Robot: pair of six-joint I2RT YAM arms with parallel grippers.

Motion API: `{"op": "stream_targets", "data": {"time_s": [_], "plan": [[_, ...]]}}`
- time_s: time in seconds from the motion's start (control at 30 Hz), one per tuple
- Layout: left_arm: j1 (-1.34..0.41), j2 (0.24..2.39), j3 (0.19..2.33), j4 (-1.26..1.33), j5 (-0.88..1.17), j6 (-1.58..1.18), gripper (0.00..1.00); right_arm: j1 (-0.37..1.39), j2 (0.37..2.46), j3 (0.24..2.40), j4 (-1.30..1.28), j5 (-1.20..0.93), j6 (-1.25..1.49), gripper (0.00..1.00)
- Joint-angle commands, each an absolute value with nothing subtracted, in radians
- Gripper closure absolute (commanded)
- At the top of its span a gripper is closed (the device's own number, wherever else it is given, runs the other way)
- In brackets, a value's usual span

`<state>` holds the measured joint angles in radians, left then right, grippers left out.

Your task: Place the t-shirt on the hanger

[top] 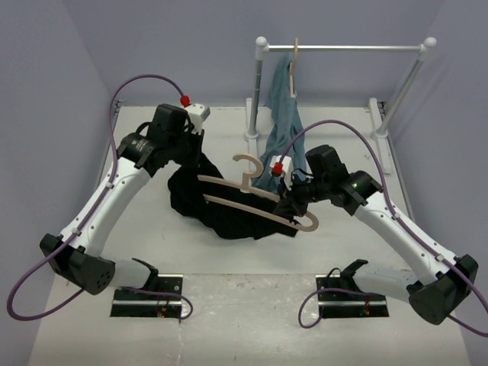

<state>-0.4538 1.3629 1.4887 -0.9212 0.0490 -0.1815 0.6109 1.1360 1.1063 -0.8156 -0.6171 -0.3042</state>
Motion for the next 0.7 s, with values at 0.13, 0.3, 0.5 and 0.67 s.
{"op": "stream_targets", "data": {"time_s": [0.13,0.3,0.5,0.67], "plan": [[-0.457,1.288,1.689,-0.946,0.170,-0.155,1.00,0.714,1.188,1.206,-0.493,-0.289,-0.099,1.00],[-0.484,1.351,1.968,-1.015,0.216,-0.154,1.00,0.817,1.254,1.335,-0.517,-0.336,-0.108,1.00],[-0.627,1.425,2.058,-0.997,0.215,-0.183,1.00,0.843,1.141,1.280,-0.265,-0.440,-0.046,1.00],[-0.635,1.377,1.925,-0.920,0.054,-0.256,1.00,0.843,1.055,1.128,-0.180,-0.119,0.056,1.00]]}}
